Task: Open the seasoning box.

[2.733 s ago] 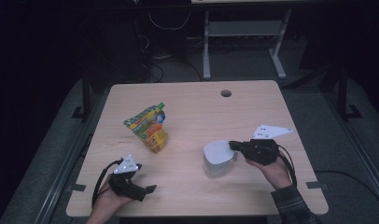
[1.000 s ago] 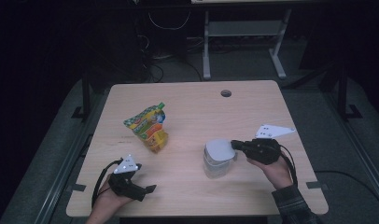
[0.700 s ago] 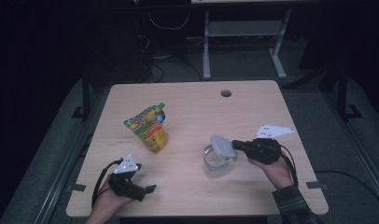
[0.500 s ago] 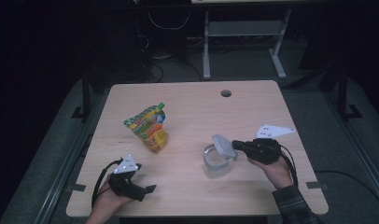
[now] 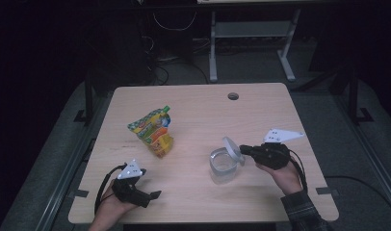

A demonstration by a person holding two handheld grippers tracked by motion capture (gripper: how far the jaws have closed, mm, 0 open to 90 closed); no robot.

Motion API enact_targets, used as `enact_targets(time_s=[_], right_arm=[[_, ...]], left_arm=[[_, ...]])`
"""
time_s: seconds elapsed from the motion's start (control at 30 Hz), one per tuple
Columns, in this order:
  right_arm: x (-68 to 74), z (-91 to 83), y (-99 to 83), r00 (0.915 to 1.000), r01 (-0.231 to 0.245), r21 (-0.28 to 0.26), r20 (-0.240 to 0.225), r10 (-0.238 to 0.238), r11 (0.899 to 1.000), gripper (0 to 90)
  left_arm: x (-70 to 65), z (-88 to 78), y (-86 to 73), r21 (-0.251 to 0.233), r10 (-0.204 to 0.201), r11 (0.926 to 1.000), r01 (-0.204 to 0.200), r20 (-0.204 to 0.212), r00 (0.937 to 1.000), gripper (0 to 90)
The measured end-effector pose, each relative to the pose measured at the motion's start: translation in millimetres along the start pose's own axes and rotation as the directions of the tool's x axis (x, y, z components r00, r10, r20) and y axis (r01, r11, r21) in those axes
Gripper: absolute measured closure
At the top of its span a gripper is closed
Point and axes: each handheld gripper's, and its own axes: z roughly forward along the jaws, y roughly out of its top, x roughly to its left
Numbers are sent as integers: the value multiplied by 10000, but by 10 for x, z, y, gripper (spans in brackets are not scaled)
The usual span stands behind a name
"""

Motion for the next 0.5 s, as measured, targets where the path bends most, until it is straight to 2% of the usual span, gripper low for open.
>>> enact_targets(time_s=[0.5], right_arm=[[-27, 39, -42, 10000, -48, 212, 15, 47, 9998, 897]], left_arm=[[0, -2, 0, -1, 35, 10000, -35, -1, 10000, 0]])
